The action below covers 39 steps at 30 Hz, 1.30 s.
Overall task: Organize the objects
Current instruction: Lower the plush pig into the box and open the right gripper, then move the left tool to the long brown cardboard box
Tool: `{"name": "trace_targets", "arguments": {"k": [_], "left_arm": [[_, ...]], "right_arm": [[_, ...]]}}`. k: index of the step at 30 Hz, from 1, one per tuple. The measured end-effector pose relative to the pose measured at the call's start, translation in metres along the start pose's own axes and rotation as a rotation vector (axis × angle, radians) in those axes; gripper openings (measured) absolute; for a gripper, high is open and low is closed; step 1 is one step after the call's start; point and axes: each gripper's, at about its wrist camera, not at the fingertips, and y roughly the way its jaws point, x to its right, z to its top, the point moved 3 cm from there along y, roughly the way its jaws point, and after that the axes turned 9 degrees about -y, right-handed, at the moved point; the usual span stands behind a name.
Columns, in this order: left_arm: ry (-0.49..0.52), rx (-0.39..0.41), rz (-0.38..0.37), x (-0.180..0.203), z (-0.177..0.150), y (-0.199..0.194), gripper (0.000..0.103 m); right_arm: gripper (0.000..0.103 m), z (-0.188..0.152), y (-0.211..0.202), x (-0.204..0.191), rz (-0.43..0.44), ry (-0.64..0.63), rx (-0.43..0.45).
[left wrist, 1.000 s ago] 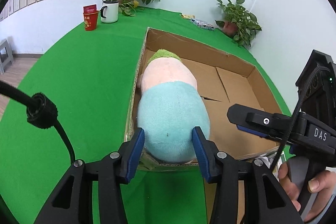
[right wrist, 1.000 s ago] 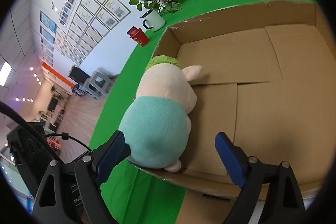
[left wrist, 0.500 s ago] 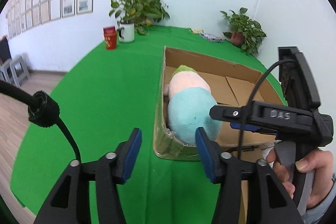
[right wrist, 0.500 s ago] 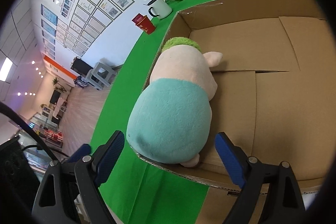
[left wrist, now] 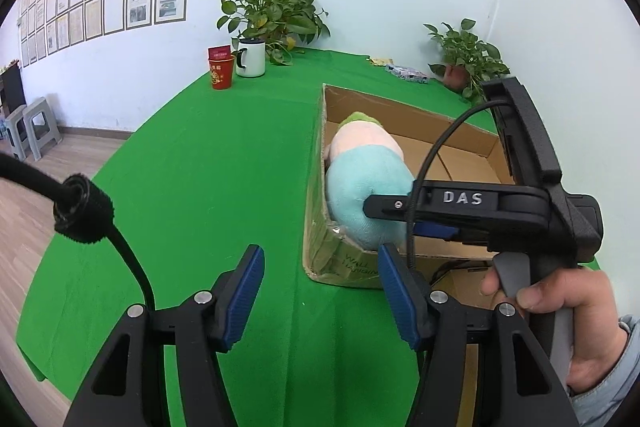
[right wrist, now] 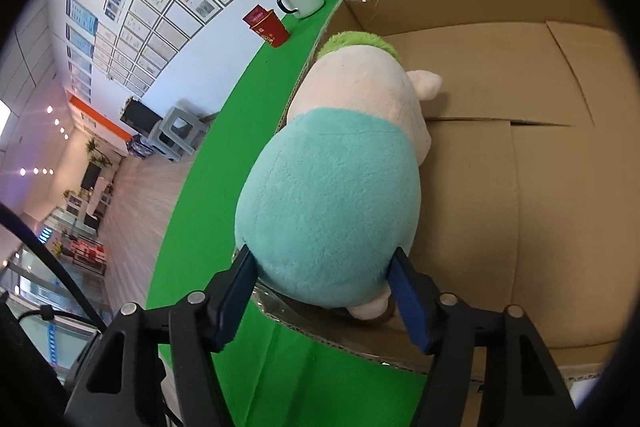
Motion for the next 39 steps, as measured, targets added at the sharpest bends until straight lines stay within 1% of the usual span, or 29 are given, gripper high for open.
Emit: {"name": "trace_targets", "arguments": {"k": [2,5,7,8,9,10,11,13,15,16,17,18,19,21,24,27,32,35,39], "left_arm": [[-0.012,-0.002,-0.003,-0.002,-0.002,-0.002,0.057],[-0.018,-0.008,0.001,-0.002,-0.006,-0.004,0.057],[-0.017,-0.007,0.002,0.002,-0.011,-0.008,0.057],[-0.014,-0.003,0.002,0.003,-0.012,-0.01,0.057],[-0.009,0.003,0.004,0.005,-0.013,-0.012,0.057],[-0.005,0.011,0.005,0.006,-0.014,-0.014,0.057],[-0.004,0.02,0.004,0.008,-0.014,-0.016,0.058],[-0.004,0.034,-0.001,0.011,-0.015,-0.019,0.065],[0.001,0.049,-0.009,0.016,-0.015,-0.022,0.069],[0.008,0.058,-0.011,0.019,-0.016,-0.023,0.074],[0.018,0.07,-0.008,0.024,-0.017,-0.025,0.078],[0.029,0.085,-0.006,0.029,-0.019,-0.026,0.082],[0.042,0.101,-0.011,0.035,-0.02,-0.028,0.084],[0.071,0.123,-0.027,0.049,-0.024,-0.03,0.086],[0.106,0.133,-0.04,0.072,-0.03,-0.028,0.09],[0.125,0.118,-0.053,0.086,-0.035,-0.02,0.09],[0.131,0.095,-0.074,0.098,-0.044,-0.019,0.09],[0.133,0.086,-0.083,0.1,-0.05,-0.022,0.09],[0.118,0.064,-0.12,0.098,-0.058,-0.025,0.09]], "right_arm": [[0.063,-0.002,0.003,-0.002,0.037,0.003,-0.034],[0.066,-0.006,0.005,-0.005,0.028,-0.014,-0.062],[0.068,-0.008,0.003,-0.003,0.04,-0.004,-0.067],[0.071,-0.009,-0.002,-0.002,0.041,-0.001,-0.057],[0.08,-0.01,-0.008,-0.001,0.035,-0.003,-0.039],[0.083,-0.011,-0.017,0.0,0.008,-0.015,-0.012],[0.083,-0.013,-0.029,0.0,-0.036,-0.04,0.021],[0.086,-0.021,-0.051,0.001,-0.128,-0.083,0.063],[0.089,-0.033,-0.075,0.003,-0.237,-0.123,0.103],[0.09,-0.042,-0.088,0.003,-0.304,-0.151,0.128],[0.091,-0.051,-0.098,0.003,-0.35,-0.174,0.15],[0.091,-0.058,-0.105,0.003,-0.384,-0.192,0.166],[0.091,-0.069,-0.115,0.003,-0.425,-0.21,0.188],[0.091,-0.089,-0.132,0.003,-0.498,-0.231,0.241],[0.091,-0.108,-0.149,0.007,-0.583,-0.238,0.283],[0.091,-0.112,-0.162,0.013,-0.638,-0.226,0.3],[0.091,-0.124,-0.177,0.014,-0.677,-0.24,0.317],[0.091,-0.132,-0.178,0.016,-0.67,-0.245,0.32],[0.091,-0.142,-0.179,0.021,-0.661,-0.234,0.321]]}}
